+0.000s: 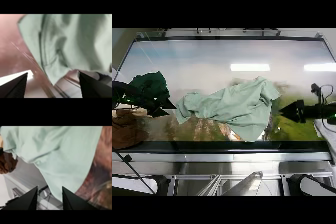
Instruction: Fold the shirts.
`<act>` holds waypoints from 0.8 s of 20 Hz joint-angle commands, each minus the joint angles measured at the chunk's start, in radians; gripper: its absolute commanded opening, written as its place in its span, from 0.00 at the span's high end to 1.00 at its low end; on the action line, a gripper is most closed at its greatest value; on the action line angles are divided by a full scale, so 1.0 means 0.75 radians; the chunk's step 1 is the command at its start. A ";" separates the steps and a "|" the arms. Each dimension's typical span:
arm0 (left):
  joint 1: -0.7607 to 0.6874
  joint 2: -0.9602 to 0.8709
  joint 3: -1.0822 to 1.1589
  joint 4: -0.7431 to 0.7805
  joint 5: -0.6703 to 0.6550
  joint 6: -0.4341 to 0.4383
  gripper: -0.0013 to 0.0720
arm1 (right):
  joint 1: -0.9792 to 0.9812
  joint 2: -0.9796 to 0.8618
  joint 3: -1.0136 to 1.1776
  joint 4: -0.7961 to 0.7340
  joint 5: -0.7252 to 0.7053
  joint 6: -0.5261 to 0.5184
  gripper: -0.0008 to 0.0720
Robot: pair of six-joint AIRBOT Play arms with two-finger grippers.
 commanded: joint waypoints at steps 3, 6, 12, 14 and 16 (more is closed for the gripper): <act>-0.047 -0.079 -0.028 -0.076 -0.156 0.053 0.03 | 0.003 0.230 -0.379 -0.014 -0.104 0.034 0.53; -0.121 -0.175 0.030 -0.148 -0.153 0.060 0.03 | 0.006 0.274 -0.486 -0.014 -0.128 0.035 0.53; -0.177 -0.241 0.139 -0.162 -0.060 0.060 0.96 | 0.087 0.272 -0.632 -0.015 -0.198 0.034 0.36; -0.152 -0.228 0.148 -0.166 -0.023 0.053 0.96 | 0.224 0.260 -0.635 -0.014 -0.314 0.099 0.35; -0.135 -0.197 0.118 -0.174 -0.025 0.054 0.96 | 0.396 0.230 -0.634 0.014 -0.478 0.207 0.35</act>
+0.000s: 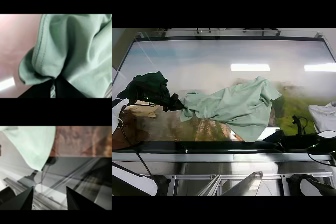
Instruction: Fold the shirts.
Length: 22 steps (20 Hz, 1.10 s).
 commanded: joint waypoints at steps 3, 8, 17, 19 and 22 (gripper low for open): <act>0.031 0.038 -0.037 -0.026 0.059 -0.003 0.96 | 0.434 -0.119 -0.014 0.245 -0.438 0.148 0.36; 0.026 0.034 -0.035 -0.032 0.071 -0.003 0.95 | 0.604 -0.303 0.129 0.604 -0.584 -0.133 0.69; 0.111 0.391 0.200 -0.423 0.583 0.085 0.95 | 0.210 0.307 0.542 0.646 0.007 -0.209 0.96; 0.166 0.629 0.319 -0.569 0.615 0.092 0.95 | -0.073 0.569 0.735 0.647 0.062 -0.194 0.96; 0.273 0.948 0.546 -0.643 0.466 0.074 0.95 | -0.491 0.783 1.047 0.647 0.121 -0.193 0.96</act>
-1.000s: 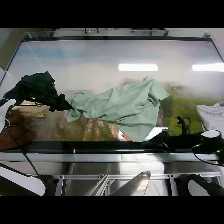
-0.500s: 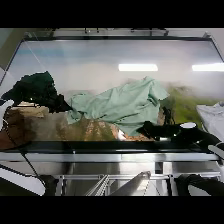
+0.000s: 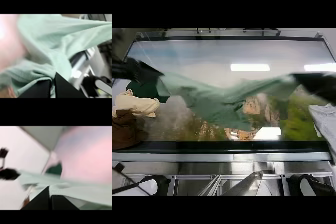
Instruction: Fold the shirts.
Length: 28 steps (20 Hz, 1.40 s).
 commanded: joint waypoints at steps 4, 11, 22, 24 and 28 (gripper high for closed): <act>0.351 0.503 0.578 -0.141 -0.247 -0.077 0.95 | -0.418 0.216 0.608 0.007 0.050 -0.019 0.96; 0.244 0.407 0.452 -0.124 -0.175 -0.115 0.95 | -0.346 -0.119 0.710 -0.024 0.182 0.021 0.96; -0.379 -0.875 0.319 0.169 -0.423 -0.057 0.94 | 0.008 -1.217 0.354 -0.259 -0.238 -0.137 0.96; -0.357 -1.083 0.559 0.008 -0.367 -0.113 0.60 | -0.011 -1.354 0.443 -0.164 -0.238 -0.199 0.89; -0.221 -1.102 0.769 -0.077 -0.264 -0.216 0.59 | -0.115 -1.356 0.637 -0.185 0.032 -0.164 0.46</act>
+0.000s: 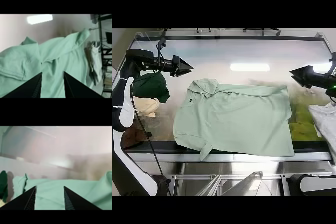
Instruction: Fold the shirts.
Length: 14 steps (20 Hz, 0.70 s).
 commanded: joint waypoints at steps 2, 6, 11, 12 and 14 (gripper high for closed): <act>0.150 0.080 -0.045 -0.047 0.186 -0.055 0.59 | -0.147 0.004 0.112 -0.089 0.359 0.051 0.47; 0.282 0.413 -0.546 0.200 0.298 0.015 0.59 | -0.286 0.180 -0.047 -0.451 0.710 0.132 0.47; 0.447 0.822 -1.213 0.471 0.204 0.069 0.58 | -0.370 0.574 -0.597 -1.198 0.379 0.488 0.20; 0.478 0.861 -1.290 0.538 0.182 0.070 0.58 | -0.372 0.619 -0.677 -1.258 0.318 0.539 0.18; 0.542 0.909 -1.408 0.592 0.113 0.077 0.58 | -0.371 0.646 -0.803 -1.272 0.270 0.512 0.18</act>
